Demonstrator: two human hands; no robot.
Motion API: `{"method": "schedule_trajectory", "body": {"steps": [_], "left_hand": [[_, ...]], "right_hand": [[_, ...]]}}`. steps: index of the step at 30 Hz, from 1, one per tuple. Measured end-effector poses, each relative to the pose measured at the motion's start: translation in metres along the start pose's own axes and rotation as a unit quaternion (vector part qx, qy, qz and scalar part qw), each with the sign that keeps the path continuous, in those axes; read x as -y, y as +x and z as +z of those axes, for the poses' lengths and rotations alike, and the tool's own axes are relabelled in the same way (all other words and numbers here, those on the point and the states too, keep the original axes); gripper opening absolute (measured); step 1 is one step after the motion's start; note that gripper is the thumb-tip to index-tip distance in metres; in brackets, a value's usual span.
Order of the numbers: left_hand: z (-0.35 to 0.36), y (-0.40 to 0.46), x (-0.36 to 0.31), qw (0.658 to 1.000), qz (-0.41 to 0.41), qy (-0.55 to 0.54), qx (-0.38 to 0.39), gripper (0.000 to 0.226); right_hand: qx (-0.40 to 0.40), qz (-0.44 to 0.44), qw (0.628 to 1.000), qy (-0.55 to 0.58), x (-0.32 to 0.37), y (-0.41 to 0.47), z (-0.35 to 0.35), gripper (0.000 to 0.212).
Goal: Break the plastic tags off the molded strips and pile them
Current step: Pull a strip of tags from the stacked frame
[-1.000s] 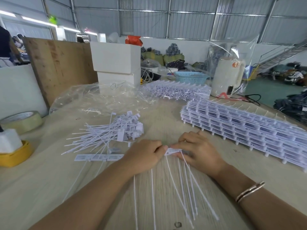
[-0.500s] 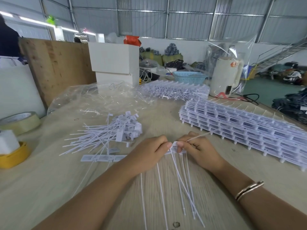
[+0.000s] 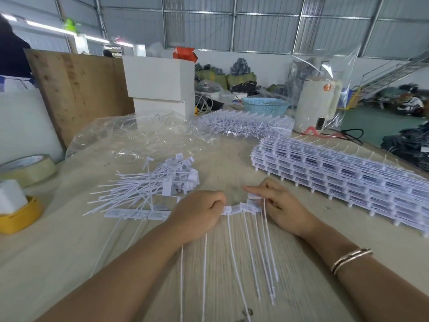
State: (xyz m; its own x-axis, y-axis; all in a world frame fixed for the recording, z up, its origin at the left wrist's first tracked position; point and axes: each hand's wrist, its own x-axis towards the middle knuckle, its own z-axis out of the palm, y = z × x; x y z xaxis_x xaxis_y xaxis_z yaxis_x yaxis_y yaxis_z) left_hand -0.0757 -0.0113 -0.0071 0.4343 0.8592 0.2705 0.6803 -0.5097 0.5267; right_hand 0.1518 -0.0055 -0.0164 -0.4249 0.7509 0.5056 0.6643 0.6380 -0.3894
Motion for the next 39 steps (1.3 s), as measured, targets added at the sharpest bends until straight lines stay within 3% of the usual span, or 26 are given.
{"method": "schedule_trajectory", "body": {"steps": [7,14,17,20,25,31,34,39], "left_hand": [[0.0,0.001,0.001,0.999,-0.008,-0.032,-0.01,0.025],[0.001,0.002,-0.011,0.995,0.039,-0.065,-0.068,0.016],[0.002,0.002,-0.013,0.993,0.035,-0.08,-0.085,0.014],[0.001,0.001,-0.014,0.996,0.038,-0.046,-0.06,0.004],[-0.003,0.001,-0.002,0.995,-0.032,0.088,-0.026,0.036],[0.007,0.002,0.001,1.0,-0.015,0.024,-0.004,0.024],[0.009,0.002,0.001,0.999,0.024,0.031,0.001,0.019],[0.01,0.003,-0.002,0.998,0.06,0.016,-0.007,0.019]], "right_hand": [[0.073,0.071,0.994,0.047,0.006,-0.001,-0.001,0.047],[0.008,-0.102,0.994,-0.05,0.034,-0.001,0.005,0.051],[-0.056,-0.164,0.972,-0.156,0.038,0.004,0.005,0.038],[-0.105,-0.209,0.955,-0.182,0.037,0.004,0.004,0.024],[-0.115,-0.17,0.96,-0.19,0.032,0.002,0.0,0.024],[-0.057,-0.148,0.965,-0.209,0.033,0.002,0.006,0.017],[-0.036,-0.126,0.981,-0.144,0.03,0.002,0.005,0.016],[-0.014,-0.017,1.0,0.021,0.021,0.002,0.008,0.029]]}}
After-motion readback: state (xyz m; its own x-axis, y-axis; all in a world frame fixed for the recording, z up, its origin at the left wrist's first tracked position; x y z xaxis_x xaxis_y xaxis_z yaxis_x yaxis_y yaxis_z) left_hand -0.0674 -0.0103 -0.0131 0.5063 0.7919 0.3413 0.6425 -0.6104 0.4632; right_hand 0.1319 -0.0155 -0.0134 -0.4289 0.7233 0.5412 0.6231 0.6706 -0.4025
